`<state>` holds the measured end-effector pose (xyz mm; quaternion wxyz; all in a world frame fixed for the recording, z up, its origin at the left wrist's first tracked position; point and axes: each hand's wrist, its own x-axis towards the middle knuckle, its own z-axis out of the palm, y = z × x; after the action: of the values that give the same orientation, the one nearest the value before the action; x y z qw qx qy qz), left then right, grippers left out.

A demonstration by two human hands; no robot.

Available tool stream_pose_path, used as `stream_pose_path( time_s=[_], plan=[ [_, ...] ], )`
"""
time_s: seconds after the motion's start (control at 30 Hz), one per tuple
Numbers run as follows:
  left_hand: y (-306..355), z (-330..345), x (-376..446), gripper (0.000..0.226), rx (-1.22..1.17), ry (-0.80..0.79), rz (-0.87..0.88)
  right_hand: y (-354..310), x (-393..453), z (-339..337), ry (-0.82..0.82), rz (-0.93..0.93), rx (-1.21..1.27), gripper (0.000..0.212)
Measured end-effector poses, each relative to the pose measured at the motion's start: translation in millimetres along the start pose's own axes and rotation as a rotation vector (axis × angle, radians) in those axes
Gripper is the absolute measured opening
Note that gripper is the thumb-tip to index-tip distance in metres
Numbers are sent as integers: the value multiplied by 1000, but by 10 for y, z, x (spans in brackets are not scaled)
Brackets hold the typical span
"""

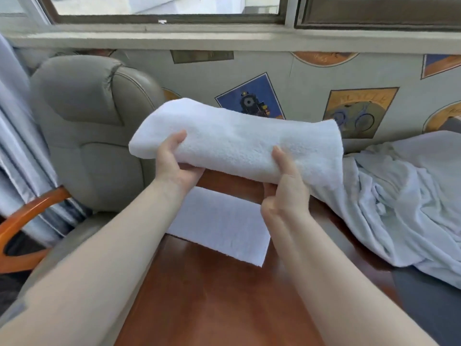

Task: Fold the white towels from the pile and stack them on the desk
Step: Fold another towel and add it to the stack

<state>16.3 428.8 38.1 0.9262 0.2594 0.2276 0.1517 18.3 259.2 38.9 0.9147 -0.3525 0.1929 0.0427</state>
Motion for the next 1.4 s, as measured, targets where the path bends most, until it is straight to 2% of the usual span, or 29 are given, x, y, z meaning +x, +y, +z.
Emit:
stream_pose_path(
  time_s=[0.07, 0.2, 0.27, 0.33, 0.53, 0.73, 0.83, 0.9, 0.97, 1.0, 1.03, 1.07, 1.1, 1.13, 1.17, 1.2, 1.27, 1.33, 1.4],
  plan=[
    [-99, -437, 188, 45, 39, 65, -25, 383, 114, -279, 55, 32, -19, 46],
    [-497, -1519, 325, 45, 124, 281, -131, 1173, 141, -1068, 205, 272, -147, 47],
    [-621, -1885, 347, 38, 139, 291, -150, 1386, 128, -1348, 221, 324, -201, 50],
    [-649, -1995, 394, 30, 140, 259, -140, 1453, 164, -1439, 212, 332, -207, 54],
    [-613, -2000, 485, 39, 92, 320, -177, 1491, 205, -1539, 174, 365, -186, 53],
    [-844, -1789, 314, 41, 71, 310, -208, 1228, 574, -1504, 406, 148, -369, 53],
    [-922, -1719, 139, 42, 161, 522, -212, 1085, 630, -1402, 620, -15, -602, 77],
    [-992, -1790, -11, 50, 218, 752, -82, 924, 667, -1422, 699, -263, -821, 91],
    [-1119, -1804, -172, 63, 435, 1008, 237, 814, 671, -1468, 573, -619, -1141, 82],
    [-1194, -1735, -240, 63, 622, 977, 466, 830, 644, -1453, 418, -753, -1288, 75],
    [-1295, -1660, -268, 60, 859, 806, 669, 898, 614, -1409, 200, -812, -1448, 66],
    [-1394, -1600, -232, 56, 1152, 557, 780, 1005, 590, -1367, -45, -785, -1641, 59],
    [-1459, -1561, -136, 55, 1495, 307, 792, 1129, 570, -1353, -270, -695, -1840, 54],
    [-1496, -1536, -18, 57, 1838, 115, 720, 1237, 576, -1383, -427, -589, -2012, 54],
    [-1516, -1552, 111, 59, 2120, 10, 621, 1309, 599, -1446, -507, -513, -2127, 56],
    [-1518, -1606, 225, 60, 2303, -26, 535, 1336, 631, -1535, -529, -484, -2188, 59],
    [-1514, -1711, 330, 62, 2411, -26, 461, 1313, 666, -1716, -514, -508, -2229, 64],
    [-1538, -1745, 322, 63, 2409, -32, 468, 1281, 669, -1837, -536, -542, -2245, 66],
    [-1543, -1732, 306, 62, 2437, -24, 437, 1268, 708, -1833, -579, -487, -2235, 67]
  ],
)
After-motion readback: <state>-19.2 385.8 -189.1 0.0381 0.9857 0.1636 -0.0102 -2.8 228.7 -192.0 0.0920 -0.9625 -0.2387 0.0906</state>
